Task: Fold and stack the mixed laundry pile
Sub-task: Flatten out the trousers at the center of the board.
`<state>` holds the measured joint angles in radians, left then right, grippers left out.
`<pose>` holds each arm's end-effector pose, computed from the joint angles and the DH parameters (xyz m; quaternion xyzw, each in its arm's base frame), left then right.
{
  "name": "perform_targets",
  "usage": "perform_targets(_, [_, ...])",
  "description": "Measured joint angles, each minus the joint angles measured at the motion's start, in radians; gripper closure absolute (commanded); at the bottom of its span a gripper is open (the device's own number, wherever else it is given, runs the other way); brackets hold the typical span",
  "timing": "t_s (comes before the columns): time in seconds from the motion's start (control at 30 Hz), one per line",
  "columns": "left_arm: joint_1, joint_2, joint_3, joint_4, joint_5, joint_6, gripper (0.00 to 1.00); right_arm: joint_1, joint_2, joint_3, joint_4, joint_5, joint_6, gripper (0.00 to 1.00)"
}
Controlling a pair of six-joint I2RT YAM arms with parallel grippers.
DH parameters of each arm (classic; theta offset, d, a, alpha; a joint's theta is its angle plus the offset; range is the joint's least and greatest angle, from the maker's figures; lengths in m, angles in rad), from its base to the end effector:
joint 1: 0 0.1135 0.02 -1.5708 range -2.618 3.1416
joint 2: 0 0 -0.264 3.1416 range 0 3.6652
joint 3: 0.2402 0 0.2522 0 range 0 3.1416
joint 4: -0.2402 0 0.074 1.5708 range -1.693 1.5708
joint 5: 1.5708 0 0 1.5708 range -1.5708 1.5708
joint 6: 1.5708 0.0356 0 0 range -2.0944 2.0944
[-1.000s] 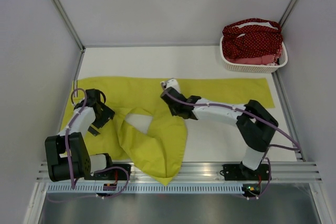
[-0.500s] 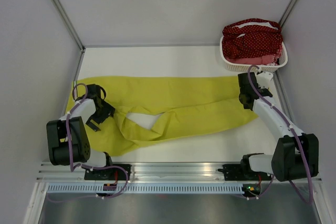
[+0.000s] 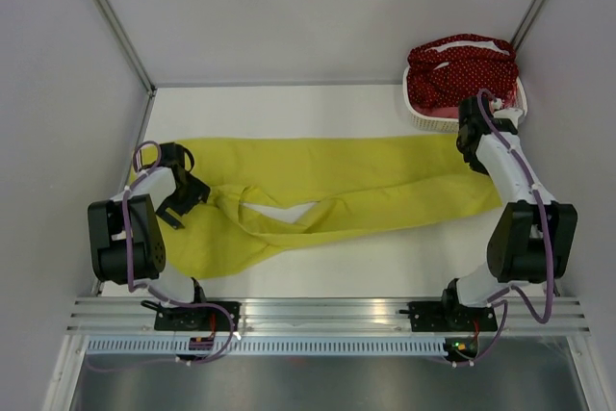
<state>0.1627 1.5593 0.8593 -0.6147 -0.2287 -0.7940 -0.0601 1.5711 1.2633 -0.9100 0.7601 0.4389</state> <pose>0.2656 0.0518 0.1604 -0.4665 0.8680 0.0682 0.1557 0.3042 -0.0429 0.2668 0.2889 0.8698 -0.3280 0.2289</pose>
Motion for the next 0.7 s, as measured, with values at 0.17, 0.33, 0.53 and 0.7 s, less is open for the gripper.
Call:
perform_targets(0.17, [0.010,0.041,0.047,0.001,0.002,-0.002,0.00,-0.011,-0.144,-0.037,-0.122,0.024,-0.002,1.00])
perform_targets(0.33, [0.017,0.039,0.048,0.003,0.002,-0.002,0.01,-0.057,-0.394,-0.011,-0.225,-0.041,-0.024,0.99])
perform_targets(0.53, [0.017,0.035,0.048,0.005,0.003,-0.002,0.00,-0.064,-0.426,0.122,-0.288,-0.090,-0.076,1.00])
perform_targets(0.7, [0.017,0.035,0.048,0.006,0.003,-0.002,0.00,-0.105,-0.018,0.317,-0.295,-0.166,-0.171,0.99])
